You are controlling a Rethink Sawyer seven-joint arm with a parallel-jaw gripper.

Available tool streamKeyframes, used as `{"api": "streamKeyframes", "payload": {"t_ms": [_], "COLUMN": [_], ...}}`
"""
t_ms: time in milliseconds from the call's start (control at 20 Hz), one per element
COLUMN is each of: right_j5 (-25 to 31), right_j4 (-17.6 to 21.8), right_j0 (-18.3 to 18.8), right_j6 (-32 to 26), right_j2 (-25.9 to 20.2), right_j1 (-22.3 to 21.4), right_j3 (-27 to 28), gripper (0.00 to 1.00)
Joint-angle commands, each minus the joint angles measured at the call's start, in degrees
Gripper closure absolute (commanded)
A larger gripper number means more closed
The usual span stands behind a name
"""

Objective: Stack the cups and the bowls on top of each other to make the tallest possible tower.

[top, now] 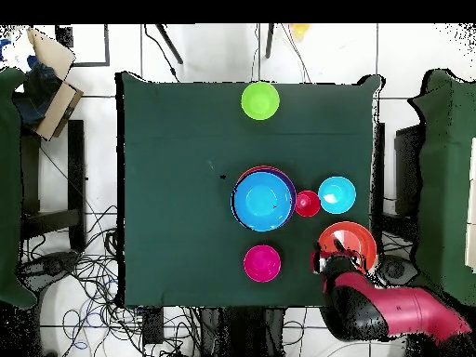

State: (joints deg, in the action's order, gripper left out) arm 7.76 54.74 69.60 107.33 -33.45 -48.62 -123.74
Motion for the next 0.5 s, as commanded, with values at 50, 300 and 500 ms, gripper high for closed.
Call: {"api": "streamKeyframes", "payload": {"t_ms": [50, 300, 500], "right_j5": [4.38, -3.71, -10.46], "right_j4": [0.77, 12.48, 17.72], "right_j0": [0.71, -9.39, -14.82], "right_j6": [-8.30, 2.07, 3.87], "right_j2": [-6.68, 7.90, 18.10], "right_j1": [-6.04, -3.83, -0.85], "right_j3": [-10.16, -9.90, -8.23], "gripper": [0.00, 0.00, 0.00]}}
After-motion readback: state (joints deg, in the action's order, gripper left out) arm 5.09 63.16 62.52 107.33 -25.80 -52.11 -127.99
